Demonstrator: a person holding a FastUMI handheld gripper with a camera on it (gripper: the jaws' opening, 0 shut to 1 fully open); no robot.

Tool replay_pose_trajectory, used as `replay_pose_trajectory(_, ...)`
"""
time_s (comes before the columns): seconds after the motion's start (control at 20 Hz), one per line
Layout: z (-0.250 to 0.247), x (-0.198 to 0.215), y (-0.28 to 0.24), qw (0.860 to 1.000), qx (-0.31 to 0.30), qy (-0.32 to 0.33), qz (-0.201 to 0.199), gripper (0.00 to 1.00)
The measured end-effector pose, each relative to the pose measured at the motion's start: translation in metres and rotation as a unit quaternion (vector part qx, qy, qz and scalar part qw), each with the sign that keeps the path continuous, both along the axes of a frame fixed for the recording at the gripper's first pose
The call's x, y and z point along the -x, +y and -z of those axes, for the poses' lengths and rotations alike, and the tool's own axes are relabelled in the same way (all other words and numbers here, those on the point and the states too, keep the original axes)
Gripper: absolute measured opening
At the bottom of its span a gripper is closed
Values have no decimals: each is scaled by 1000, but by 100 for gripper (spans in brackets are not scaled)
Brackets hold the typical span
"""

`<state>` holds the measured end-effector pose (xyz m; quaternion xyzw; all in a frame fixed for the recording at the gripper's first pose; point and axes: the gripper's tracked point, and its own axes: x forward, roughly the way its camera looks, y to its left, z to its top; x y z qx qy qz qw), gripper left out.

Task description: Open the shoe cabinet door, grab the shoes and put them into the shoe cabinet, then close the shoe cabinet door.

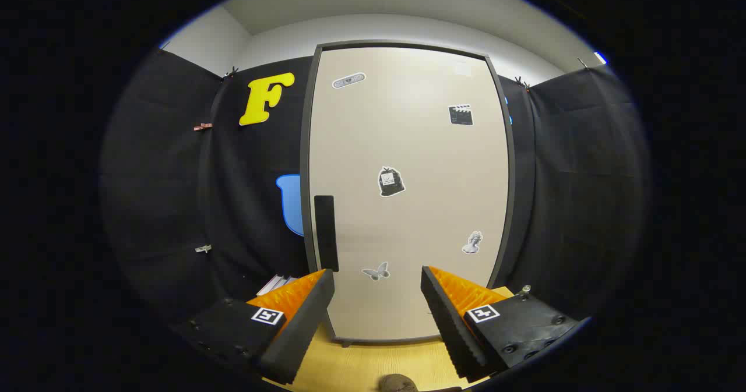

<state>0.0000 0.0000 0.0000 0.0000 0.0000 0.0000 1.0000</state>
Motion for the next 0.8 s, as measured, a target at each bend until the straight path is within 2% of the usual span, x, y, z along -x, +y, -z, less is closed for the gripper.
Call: replay_pose_trajectory(0.8,5,-3,-1,1000,-6,11,2,98)
